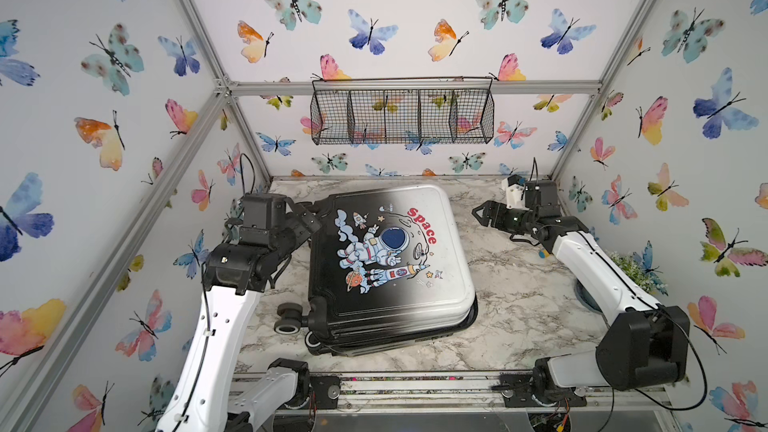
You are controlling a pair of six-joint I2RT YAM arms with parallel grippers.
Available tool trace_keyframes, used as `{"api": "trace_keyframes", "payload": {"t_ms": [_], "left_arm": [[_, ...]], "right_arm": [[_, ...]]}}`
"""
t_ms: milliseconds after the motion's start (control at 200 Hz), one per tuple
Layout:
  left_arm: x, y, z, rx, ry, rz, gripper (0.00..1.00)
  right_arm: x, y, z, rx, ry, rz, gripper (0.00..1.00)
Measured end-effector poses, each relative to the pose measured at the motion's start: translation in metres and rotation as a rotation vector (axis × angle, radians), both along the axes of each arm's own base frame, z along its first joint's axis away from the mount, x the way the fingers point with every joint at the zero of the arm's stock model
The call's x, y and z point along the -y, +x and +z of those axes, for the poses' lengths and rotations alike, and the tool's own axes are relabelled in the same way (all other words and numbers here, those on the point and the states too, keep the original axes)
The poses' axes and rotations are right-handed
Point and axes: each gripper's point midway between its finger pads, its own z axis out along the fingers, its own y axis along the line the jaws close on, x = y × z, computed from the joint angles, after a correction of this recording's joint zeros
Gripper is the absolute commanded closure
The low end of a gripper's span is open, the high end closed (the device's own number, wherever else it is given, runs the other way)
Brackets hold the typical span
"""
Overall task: Close the suitcase zippers
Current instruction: Adjust the suitcase at the center of the board.
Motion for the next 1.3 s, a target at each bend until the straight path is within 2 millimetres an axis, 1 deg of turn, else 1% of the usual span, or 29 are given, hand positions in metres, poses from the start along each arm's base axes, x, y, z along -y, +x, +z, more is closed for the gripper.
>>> {"api": "trace_keyframes", "payload": {"t_ms": [40, 90, 185, 290, 350, 405, 476, 576, 611, 641, 661, 816, 896, 966, 976, 981, 991, 1006, 1066, 1116, 1121, 1131, 1136, 1151, 1156, 1181, 1211, 1241, 1297], "left_arm": [[-0.006, 0.002, -0.015, -0.023, -0.014, 0.000, 0.02], [-0.012, 0.006, -0.027, -0.036, -0.031, 0.003, 0.02], [-0.015, 0.016, -0.037, -0.014, -0.077, -0.007, 0.02], [-0.001, 0.037, -0.043, 0.019, -0.148, -0.075, 0.01], [0.006, 0.049, -0.056, -0.002, -0.178, -0.107, 0.02], [0.012, 0.062, -0.070, -0.031, -0.210, -0.137, 0.02], [0.018, 0.075, -0.079, -0.041, -0.243, -0.162, 0.02], [0.028, 0.093, -0.078, -0.024, -0.273, -0.195, 0.02], [0.032, 0.099, -0.077, -0.026, -0.276, -0.209, 0.02], [0.040, 0.106, -0.075, -0.023, -0.278, -0.232, 0.02], [0.042, 0.108, -0.075, -0.025, -0.275, -0.234, 0.02], [0.049, 0.134, -0.074, -0.040, -0.225, -0.242, 0.02], [0.055, 0.152, -0.072, -0.026, -0.210, -0.256, 0.02], [0.062, 0.170, -0.071, -0.010, -0.195, -0.272, 0.02], [0.062, 0.170, -0.071, -0.010, -0.195, -0.272, 0.02], [0.064, 0.175, -0.070, -0.006, -0.194, -0.276, 0.01], [0.064, 0.175, -0.070, -0.006, -0.194, -0.276, 0.02], [0.067, 0.181, -0.070, -0.001, -0.189, -0.285, 0.02], [0.073, 0.194, -0.068, 0.008, -0.179, -0.306, 0.02], [0.082, 0.209, -0.066, 0.018, -0.165, -0.335, 0.02], [0.084, 0.212, -0.065, 0.021, -0.163, -0.339, 0.02], [0.084, 0.212, -0.065, 0.021, -0.163, -0.339, 0.02], [0.087, 0.216, -0.064, 0.029, -0.156, -0.350, 0.02], [0.087, 0.216, -0.064, 0.029, -0.156, -0.350, 0.02], [0.091, 0.221, -0.061, 0.036, -0.153, -0.360, 0.02], [0.097, 0.229, -0.062, 0.043, -0.146, -0.377, 0.01], [0.102, 0.235, -0.061, 0.044, -0.140, -0.389, 0.02], [0.110, 0.245, -0.060, 0.055, -0.132, -0.409, 0.01], [0.120, 0.255, -0.060, 0.065, -0.125, -0.432, 0.01]], "right_arm": [[-0.005, -0.001, -0.003, -0.011, 0.005, 0.017, 0.17], [-0.010, -0.001, -0.010, -0.026, 0.007, 0.032, 0.17], [-0.018, 0.000, -0.028, -0.057, 0.028, 0.049, 0.18], [-0.024, -0.004, -0.058, -0.132, 0.069, 0.053, 0.18], [-0.026, -0.008, -0.074, -0.177, 0.087, 0.046, 0.18], [-0.027, -0.011, -0.083, -0.205, 0.105, 0.033, 0.18], [-0.029, -0.015, -0.089, -0.230, 0.141, 0.019, 0.20], [-0.034, -0.020, -0.095, -0.251, 0.184, -0.003, 0.21], [-0.036, -0.023, -0.096, -0.258, 0.191, -0.008, 0.21], [-0.038, -0.025, -0.097, -0.258, 0.194, -0.012, 0.22], [-0.040, -0.026, -0.097, -0.257, 0.195, -0.016, 0.22], [-0.043, -0.040, -0.098, -0.242, 0.201, -0.054, 0.30], [-0.045, -0.049, -0.098, -0.243, 0.200, -0.064, 0.37], [-0.046, -0.056, -0.095, -0.239, 0.186, -0.061, 0.40], [-0.046, -0.057, -0.095, -0.237, 0.183, -0.060, 0.41], [-0.047, -0.057, -0.095, -0.237, 0.182, -0.059, 0.41], [-0.047, -0.058, -0.094, -0.238, 0.180, -0.060, 0.41], [-0.047, -0.060, -0.094, -0.239, 0.175, -0.058, 0.42], [-0.049, -0.067, -0.094, -0.239, 0.146, -0.053, 0.46], [-0.050, -0.073, -0.095, -0.237, 0.114, -0.042, 0.47], [-0.050, -0.074, -0.095, -0.237, 0.113, -0.043, 0.47], [-0.050, -0.075, -0.095, -0.240, 0.109, -0.043, 0.47], [-0.050, -0.076, -0.095, -0.240, 0.105, -0.042, 0.47], [-0.051, -0.078, -0.095, -0.239, 0.096, -0.036, 0.47], [-0.051, -0.078, -0.096, -0.239, 0.093, -0.036, 0.48], [-0.051, -0.082, -0.097, -0.243, 0.075, -0.031, 0.48], [-0.050, -0.086, -0.098, -0.250, 0.056, -0.024, 0.48], [-0.051, -0.090, -0.100, -0.257, 0.039, -0.015, 0.48], [-0.051, -0.099, -0.105, -0.273, 0.007, 0.007, 0.48]]}}
